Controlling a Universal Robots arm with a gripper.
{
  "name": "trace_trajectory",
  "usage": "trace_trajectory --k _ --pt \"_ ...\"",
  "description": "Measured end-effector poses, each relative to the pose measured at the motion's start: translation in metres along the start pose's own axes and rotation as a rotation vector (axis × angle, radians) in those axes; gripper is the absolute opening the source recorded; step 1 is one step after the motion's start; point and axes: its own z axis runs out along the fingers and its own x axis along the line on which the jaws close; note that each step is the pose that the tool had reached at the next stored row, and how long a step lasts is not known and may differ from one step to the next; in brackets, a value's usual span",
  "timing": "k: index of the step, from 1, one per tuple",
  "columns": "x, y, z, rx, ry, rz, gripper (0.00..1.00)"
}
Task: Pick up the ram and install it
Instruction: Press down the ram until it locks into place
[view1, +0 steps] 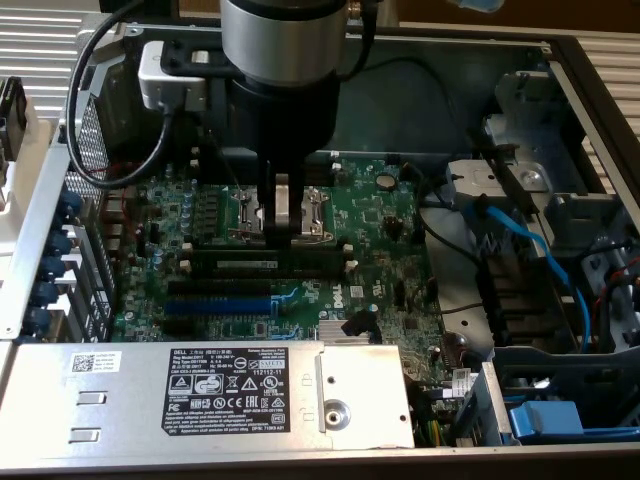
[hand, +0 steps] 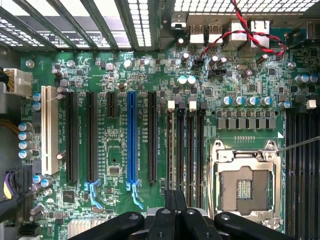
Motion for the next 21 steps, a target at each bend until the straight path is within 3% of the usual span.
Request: trace_trajectory --k 9,21 --pt "-0.0001 -0.0024 0.0015 -0.0125 0.0005 0.000 0.10" --pt "-0.0017 -0.0027 0.0034 -0.0154 0.0001 0.000 0.10"
